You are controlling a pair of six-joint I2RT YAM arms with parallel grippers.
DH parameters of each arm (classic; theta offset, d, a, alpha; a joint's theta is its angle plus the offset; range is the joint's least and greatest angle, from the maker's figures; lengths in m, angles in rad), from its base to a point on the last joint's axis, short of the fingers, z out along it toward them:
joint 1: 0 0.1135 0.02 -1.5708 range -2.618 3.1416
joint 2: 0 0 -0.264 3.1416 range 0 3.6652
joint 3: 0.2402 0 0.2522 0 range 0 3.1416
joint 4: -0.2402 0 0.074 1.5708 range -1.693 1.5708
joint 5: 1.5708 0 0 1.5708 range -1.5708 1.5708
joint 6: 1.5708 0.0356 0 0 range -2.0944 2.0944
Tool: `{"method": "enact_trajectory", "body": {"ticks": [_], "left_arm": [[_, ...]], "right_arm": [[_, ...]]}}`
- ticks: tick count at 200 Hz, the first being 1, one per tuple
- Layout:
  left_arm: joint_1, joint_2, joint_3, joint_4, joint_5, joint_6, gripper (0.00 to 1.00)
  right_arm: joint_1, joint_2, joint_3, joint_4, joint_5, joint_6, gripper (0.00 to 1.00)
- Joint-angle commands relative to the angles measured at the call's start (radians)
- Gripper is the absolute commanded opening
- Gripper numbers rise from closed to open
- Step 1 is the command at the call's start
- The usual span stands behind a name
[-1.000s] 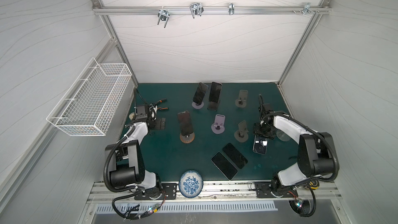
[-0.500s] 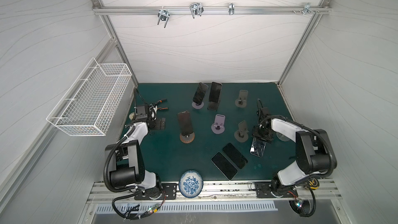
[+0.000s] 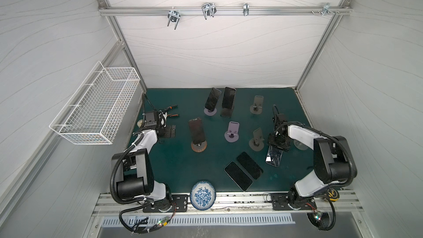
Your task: Remove the phone from the phone stand
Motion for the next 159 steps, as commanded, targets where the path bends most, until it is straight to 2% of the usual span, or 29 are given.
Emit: {"method": "enact_trajectory", "body": {"ticks": [1, 22, 70, 159], "left_arm": [[-0.003, 0.003, 0.033, 0.003, 0.012, 0.016, 0.96], [-0.002, 0.014, 0.043, -0.005, 0.006, 0.011, 0.95], [-0.002, 0.007, 0.037, -0.001, 0.008, 0.013, 0.95], [-0.001, -0.01, 0.023, 0.01, 0.011, 0.015, 0.95]], "right_arm": [[0.007, 0.051, -0.008, 0.043, 0.025, 0.022, 0.69], [0.009, 0.046, -0.007, 0.037, 0.014, 0.021, 0.72], [0.009, 0.042, -0.002, 0.037, -0.002, 0.009, 0.72], [0.013, 0.04, 0.003, 0.029, -0.03, 0.004, 0.78]]}}
